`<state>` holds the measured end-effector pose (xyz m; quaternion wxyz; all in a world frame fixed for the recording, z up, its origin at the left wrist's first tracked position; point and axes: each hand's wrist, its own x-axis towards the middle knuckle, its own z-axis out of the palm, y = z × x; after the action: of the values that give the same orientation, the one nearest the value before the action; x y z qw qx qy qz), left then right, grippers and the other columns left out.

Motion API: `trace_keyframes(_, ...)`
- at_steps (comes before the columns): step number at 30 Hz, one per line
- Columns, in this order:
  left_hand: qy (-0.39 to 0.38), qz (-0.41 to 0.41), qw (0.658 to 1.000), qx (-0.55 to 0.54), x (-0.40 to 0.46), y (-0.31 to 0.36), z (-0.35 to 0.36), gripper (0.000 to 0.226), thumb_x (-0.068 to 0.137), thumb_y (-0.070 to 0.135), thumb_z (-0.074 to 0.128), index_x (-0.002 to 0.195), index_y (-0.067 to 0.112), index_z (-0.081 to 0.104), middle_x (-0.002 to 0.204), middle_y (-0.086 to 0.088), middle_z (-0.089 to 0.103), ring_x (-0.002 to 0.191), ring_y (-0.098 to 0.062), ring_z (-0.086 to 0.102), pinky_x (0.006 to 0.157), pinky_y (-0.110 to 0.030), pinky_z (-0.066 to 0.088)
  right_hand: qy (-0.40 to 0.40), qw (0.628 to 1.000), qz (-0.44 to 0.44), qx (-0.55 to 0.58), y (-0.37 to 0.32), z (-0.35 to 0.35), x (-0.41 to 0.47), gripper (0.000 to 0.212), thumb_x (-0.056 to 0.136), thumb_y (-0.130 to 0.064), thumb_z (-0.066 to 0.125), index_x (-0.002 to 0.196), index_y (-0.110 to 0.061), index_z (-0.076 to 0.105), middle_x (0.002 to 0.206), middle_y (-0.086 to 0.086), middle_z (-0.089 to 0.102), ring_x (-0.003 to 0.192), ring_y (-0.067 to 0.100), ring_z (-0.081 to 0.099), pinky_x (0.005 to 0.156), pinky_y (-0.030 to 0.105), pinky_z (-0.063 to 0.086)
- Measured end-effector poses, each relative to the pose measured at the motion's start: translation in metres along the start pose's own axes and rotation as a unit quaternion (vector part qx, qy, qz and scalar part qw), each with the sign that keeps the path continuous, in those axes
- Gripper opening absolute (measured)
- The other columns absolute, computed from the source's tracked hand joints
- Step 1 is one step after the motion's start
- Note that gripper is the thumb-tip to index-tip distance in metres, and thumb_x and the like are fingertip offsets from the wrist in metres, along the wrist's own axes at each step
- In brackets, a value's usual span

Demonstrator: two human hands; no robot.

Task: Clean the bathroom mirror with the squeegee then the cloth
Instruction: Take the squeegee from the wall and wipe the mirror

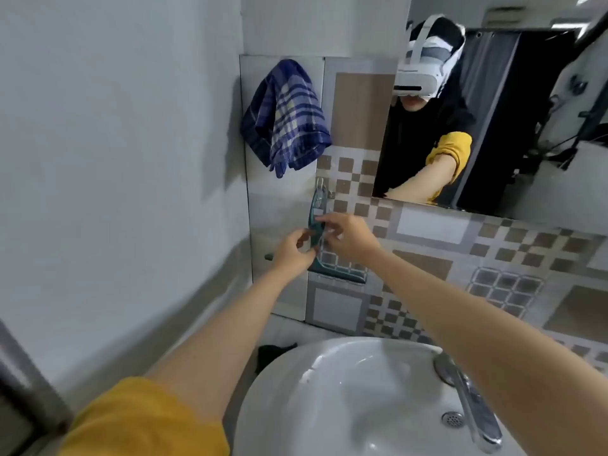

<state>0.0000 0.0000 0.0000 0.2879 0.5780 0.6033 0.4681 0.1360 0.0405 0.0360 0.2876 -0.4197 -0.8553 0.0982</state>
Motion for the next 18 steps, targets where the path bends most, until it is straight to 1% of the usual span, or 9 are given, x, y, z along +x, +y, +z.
trace_keyframes(3, 0.001, 0.011, 1.0, -0.018, 0.013, -0.008, 0.0, 0.031, 0.084, 0.012, 0.064, 0.114, 0.012, 0.058, 0.118, -0.004, 0.063, 0.108, -0.018, 0.057, 0.095, -0.027, 0.042, 0.035, 0.999, 0.036, 0.021, 0.001, 0.005, 0.006, 0.037, 0.09, -0.002, 0.06, 0.125, -0.013, 0.063, 0.114, 0.01, 0.069, 0.092, 0.014, 0.061, 0.089, 0.03, 0.054)
trace_keyframes(5, 0.005, 0.001, 1.0, -0.03, 0.019, -0.013, 0.002, 0.027, 0.083, 0.008, 0.065, 0.107, 0.014, 0.058, 0.109, -0.002, 0.063, 0.101, -0.017, 0.058, 0.093, -0.027, 0.044, 0.062, 0.996, 0.058, 0.028, -0.001, 0.009, 0.008, 0.034, 0.087, -0.005, 0.066, 0.12, -0.013, 0.067, 0.11, 0.009, 0.071, 0.09, 0.014, 0.063, 0.086, 0.031, 0.056)
trace_keyframes(7, 0.011, 0.001, 0.999, -0.047, 0.021, -0.012, 0.003, 0.028, 0.081, 0.002, 0.066, 0.1, 0.02, 0.055, 0.102, 0.001, 0.062, 0.098, -0.019, 0.06, 0.091, -0.031, 0.049, 0.097, 0.992, 0.065, 0.044, -0.003, 0.01, 0.011, 0.03, 0.084, -0.007, 0.071, 0.114, -0.012, 0.07, 0.105, 0.008, 0.073, 0.09, 0.016, 0.066, 0.087, 0.03, 0.056)
trace_keyframes(10, 0.017, -0.007, 0.996, -0.093, 0.016, -0.006, -0.001, 0.032, 0.08, -0.004, 0.062, 0.097, 0.022, 0.053, 0.101, -0.002, 0.06, 0.092, -0.018, 0.059, 0.081, -0.03, 0.051, 0.138, 0.986, 0.071, 0.059, -0.011, 0.008, 0.013, 0.026, 0.081, -0.009, 0.076, 0.106, -0.012, 0.073, 0.096, 0.005, 0.073, 0.082, 0.013, 0.065, 0.083, 0.025, 0.055)
trace_keyframes(12, 0.014, -0.014, 0.99, -0.138, 0.009, 0.0, -0.007, 0.034, 0.081, -0.006, 0.06, 0.096, 0.024, 0.053, 0.104, -0.005, 0.06, 0.095, -0.021, 0.06, 0.078, -0.03, 0.052, 0.142, 0.984, 0.075, 0.081, -0.018, 0.003, 0.014, 0.026, 0.079, -0.01, 0.077, 0.105, -0.013, 0.074, 0.09, 0.002, 0.071, 0.08, 0.013, 0.065, 0.081, 0.026, 0.057)
trace_keyframes(14, 0.005, -0.013, 0.984, -0.176, 0.0, 0.006, -0.014, 0.036, 0.081, -0.006, 0.061, 0.095, 0.026, 0.054, 0.102, -0.005, 0.061, 0.095, -0.022, 0.062, 0.076, -0.03, 0.053, 0.134, 0.982, 0.085, 0.106, -0.024, -0.004, 0.013, 0.028, 0.078, -0.01, 0.078, 0.105, -0.013, 0.073, 0.086, -0.002, 0.069, 0.077, 0.011, 0.064, 0.081, 0.024, 0.057)
trace_keyframes(17, 0.004, -0.013, 0.975, -0.223, -0.015, 0.018, -0.024, 0.033, 0.08, -0.001, 0.066, 0.098, 0.025, 0.056, 0.1, -0.004, 0.066, 0.09, -0.016, 0.062, 0.062, -0.023, 0.049, 0.128, 0.979, 0.083, 0.137, -0.034, -0.019, 0.009, 0.029, 0.077, -0.01, 0.079, 0.106, -0.012, 0.072, 0.082, -0.004, 0.067, 0.073, 0.007, 0.063, 0.076, 0.02, 0.055)
trace_keyframes(18, 0.007, -0.009, 0.972, -0.234, -0.019, 0.024, -0.026, 0.032, 0.079, -0.001, 0.066, 0.097, 0.025, 0.057, 0.1, -0.003, 0.067, 0.089, -0.015, 0.063, 0.061, -0.022, 0.047, 0.129, 0.978, 0.08, 0.146, -0.038, -0.025, 0.007, 0.03, 0.077, -0.01, 0.08, 0.106, -0.012, 0.072, 0.082, -0.004, 0.067, 0.072, 0.007, 0.063, 0.074, 0.02, 0.055)
